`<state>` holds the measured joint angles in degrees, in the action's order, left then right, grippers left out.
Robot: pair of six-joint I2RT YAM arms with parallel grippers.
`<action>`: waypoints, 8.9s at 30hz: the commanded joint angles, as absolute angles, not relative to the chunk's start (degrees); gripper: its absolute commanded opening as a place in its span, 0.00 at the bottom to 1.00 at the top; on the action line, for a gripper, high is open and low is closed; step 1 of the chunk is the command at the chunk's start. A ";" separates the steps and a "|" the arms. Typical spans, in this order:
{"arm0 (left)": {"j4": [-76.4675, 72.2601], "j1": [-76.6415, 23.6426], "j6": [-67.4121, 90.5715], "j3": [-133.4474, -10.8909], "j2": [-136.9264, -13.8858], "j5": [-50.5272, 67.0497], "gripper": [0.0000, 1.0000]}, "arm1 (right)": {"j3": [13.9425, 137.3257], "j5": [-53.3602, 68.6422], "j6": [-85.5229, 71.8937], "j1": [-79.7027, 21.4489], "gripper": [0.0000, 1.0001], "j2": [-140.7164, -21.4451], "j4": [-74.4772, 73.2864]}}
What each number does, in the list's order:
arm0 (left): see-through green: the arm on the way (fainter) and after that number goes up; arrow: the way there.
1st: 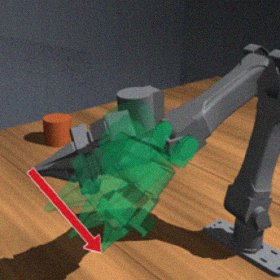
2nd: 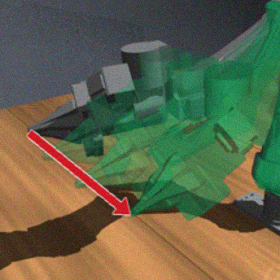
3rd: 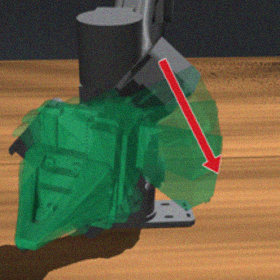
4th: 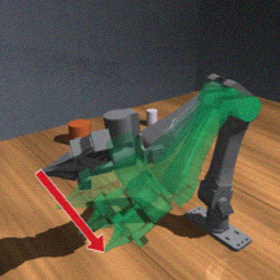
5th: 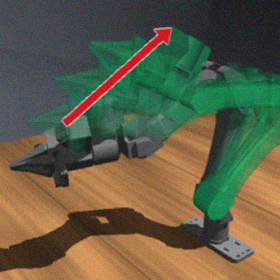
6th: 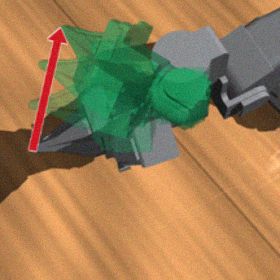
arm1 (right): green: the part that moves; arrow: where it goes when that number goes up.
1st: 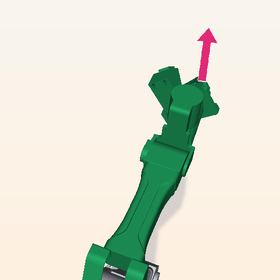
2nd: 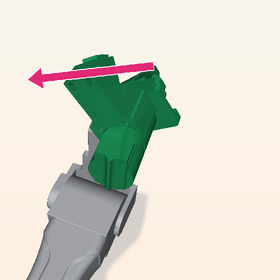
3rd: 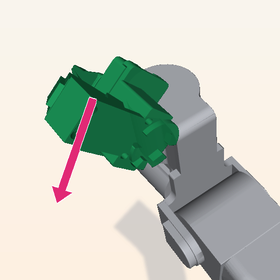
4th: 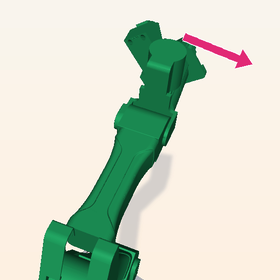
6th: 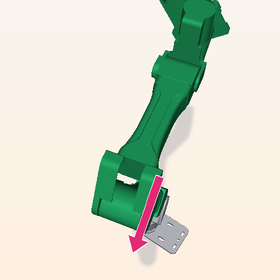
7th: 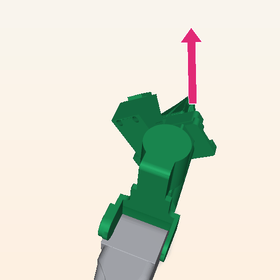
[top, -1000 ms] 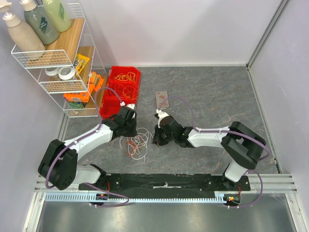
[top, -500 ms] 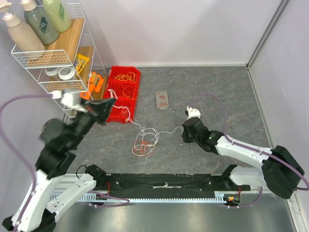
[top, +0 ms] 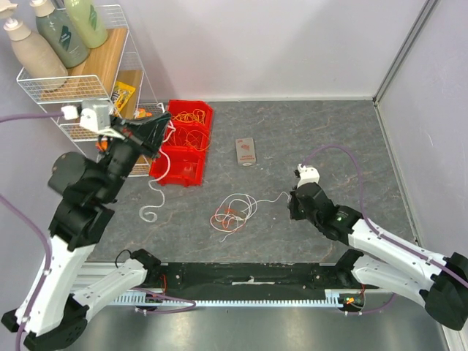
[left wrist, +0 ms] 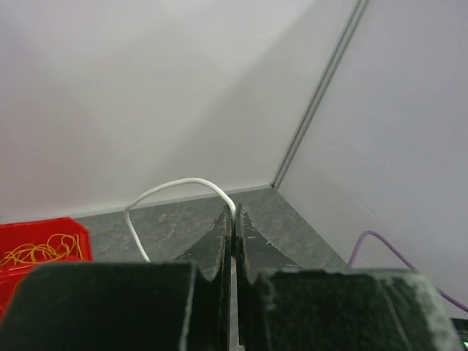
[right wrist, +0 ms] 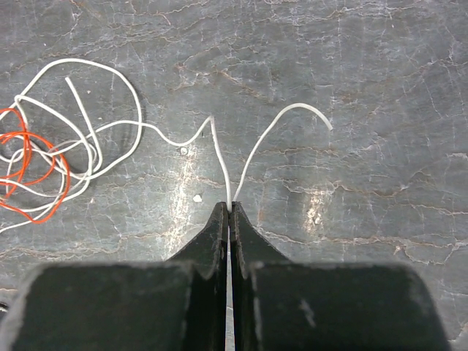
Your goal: Untangle the cables
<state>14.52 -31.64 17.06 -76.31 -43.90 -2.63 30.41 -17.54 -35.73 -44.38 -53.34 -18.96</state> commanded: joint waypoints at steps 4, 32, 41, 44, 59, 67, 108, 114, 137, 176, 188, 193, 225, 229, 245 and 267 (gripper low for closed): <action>10.29 -31.73 14.59 -80.60 -52.64 -10.10 0.02 | 30.23 -17.32 -34.89 -44.12 0.03 -51.42 -20.65; 9.75 -26.37 9.14 -74.27 -68.38 -32.24 0.02 | 31.20 -17.32 -35.24 -44.12 0.02 -50.89 -20.92; 17.58 -26.02 17.04 -66.64 -70.75 -40.78 0.02 | 31.38 -16.53 -35.68 -44.12 0.01 -51.85 -20.13; 16.70 -24.88 21.35 -62.24 -72.76 -37.37 0.02 | 31.29 -15.91 -35.86 -44.12 0.02 -52.03 -19.78; 23.47 -20.83 34.19 -63.55 -76.48 -26.82 0.60 | 31.37 -13.10 -35.34 -44.12 0.01 -52.38 -18.99; 5.58 -21.27 26.63 -49.86 -60.30 24.08 0.59 | 32.61 -2.56 -31.73 -44.12 0.00 -52.21 -13.72; 7.82 -42.28 25.76 -35.51 -71.72 0.80 0.35 | 99.74 -12.39 -17.41 -44.12 0.00 -52.03 -26.81; 7.48 -42.45 26.10 -33.84 -74.35 1.40 0.35 | 115.54 -10.91 -14.77 -44.12 0.00 -57.64 -26.81; 12.21 -42.28 28.84 -37.70 -55.65 1.76 0.61 | 86.36 -17.74 -15.82 -44.12 0.00 -49.41 -19.16; 1.56 -47.72 25.59 -55.80 -82.95 26.73 0.66 | 30.77 -16.61 -46.58 -44.12 0.00 -37.00 -31.02; 8.53 -54.23 23.29 -62.75 -96.85 23.02 0.73 | 20.40 -9.85 -56.77 -44.12 0.02 -32.79 -35.85; 6.33 -55.98 17.86 -64.24 -98.87 23.92 0.86 | 17.23 -7.38 -57.57 -44.12 0.03 -28.31 -35.77; 13.62 -56.07 4.48 -80.34 -111.38 10.59 0.02 | 21.62 -8.88 -55.29 -44.12 0.14 -24.78 -36.30; 17.56 -54.94 4.13 -77.00 -102.85 -4.45 0.02 | 22.58 -7.74 -51.43 -44.12 0.65 -28.11 -34.20; 21.98 -25.41 18.47 -69.44 -79.20 -20.65 0.02 | 25.84 -6.94 -47.11 -44.12 0.78 -34.19 -30.14; 27.25 -16.87 38.66 -62.59 -86.14 -34.98 0.02 | 25.23 -6.86 -47.55 -44.12 0.77 -31.29 -30.59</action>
